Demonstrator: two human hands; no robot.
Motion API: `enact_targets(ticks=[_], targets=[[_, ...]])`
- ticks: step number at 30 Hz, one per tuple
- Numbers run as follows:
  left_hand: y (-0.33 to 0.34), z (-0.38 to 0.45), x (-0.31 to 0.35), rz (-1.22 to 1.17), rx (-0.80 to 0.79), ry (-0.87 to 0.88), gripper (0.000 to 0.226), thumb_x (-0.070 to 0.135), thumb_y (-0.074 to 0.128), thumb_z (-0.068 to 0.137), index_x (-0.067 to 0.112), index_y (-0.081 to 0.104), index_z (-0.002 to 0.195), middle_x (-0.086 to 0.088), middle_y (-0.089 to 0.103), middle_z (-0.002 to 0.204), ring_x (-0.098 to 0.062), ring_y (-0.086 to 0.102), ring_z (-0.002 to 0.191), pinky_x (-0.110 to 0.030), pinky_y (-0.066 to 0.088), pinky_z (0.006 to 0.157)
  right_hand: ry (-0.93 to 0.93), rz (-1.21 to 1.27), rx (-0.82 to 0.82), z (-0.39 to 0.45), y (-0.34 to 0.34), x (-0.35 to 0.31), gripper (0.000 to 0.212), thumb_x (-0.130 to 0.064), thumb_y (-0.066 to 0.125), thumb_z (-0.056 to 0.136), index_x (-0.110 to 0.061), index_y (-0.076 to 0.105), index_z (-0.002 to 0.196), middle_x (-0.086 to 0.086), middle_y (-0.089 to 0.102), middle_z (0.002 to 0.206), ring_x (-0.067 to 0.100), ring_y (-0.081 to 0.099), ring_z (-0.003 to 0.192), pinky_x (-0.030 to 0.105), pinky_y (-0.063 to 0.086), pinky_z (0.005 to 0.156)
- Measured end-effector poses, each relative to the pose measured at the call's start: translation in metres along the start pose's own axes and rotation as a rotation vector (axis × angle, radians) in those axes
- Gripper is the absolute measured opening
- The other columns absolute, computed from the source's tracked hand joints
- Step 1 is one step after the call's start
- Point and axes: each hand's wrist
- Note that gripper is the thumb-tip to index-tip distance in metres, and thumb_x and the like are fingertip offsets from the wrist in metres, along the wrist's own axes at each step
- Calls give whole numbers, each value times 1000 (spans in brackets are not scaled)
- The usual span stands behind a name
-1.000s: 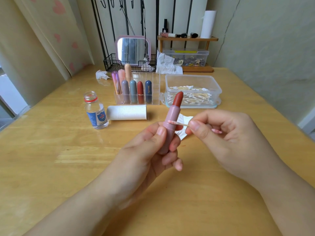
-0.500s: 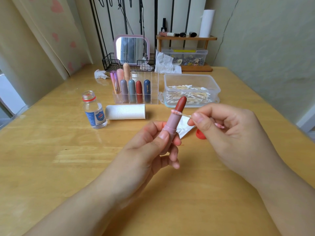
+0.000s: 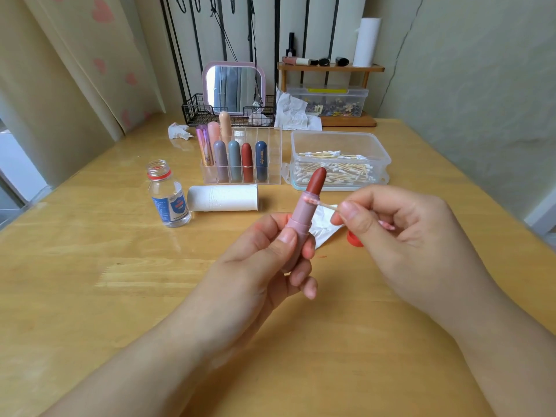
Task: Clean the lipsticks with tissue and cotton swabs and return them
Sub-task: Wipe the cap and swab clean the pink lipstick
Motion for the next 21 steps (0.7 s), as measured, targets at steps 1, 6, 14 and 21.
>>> enact_targets(ticks=[1,6,14,21], targets=[[0,0,0,-2,-3,1,17,17,48,86,4,53,95,-4,53,75,-13,42,58,-27,47,59,-1,4,-34,-1,1,0,21,-30,57,87,-21,65,69,3,51,55,14,40,48,17,33,48],[1,-1,1,-13,-13,4,15,16,48,86,4,53,93,-5,52,76,-13,43,58,-28,48,59,-5,15,-55,-2,0,1,20,-32,59,86,-20,66,71,3,55,56,19,44,51,22,35,50],[1,-1,1,-32,-29,-2,14,16,48,86,4,54,93,-6,52,76,-13,43,57,-29,48,58,-35,10,-88,-2,-1,1,22,-34,58,85,-20,66,71,-1,59,58,11,45,51,14,35,50],[0,1,-1,-43,-34,-11,26,18,46,87,-2,54,101,-9,59,80,-16,49,60,-30,51,60,-42,19,41,2,-4,3,22,-41,54,85,-22,64,79,7,55,61,31,50,56,37,42,53]])
Point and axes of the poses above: each hand's wrist, its own z-axis towards the middle knuckle, its own y-axis out of the palm, x = y × z
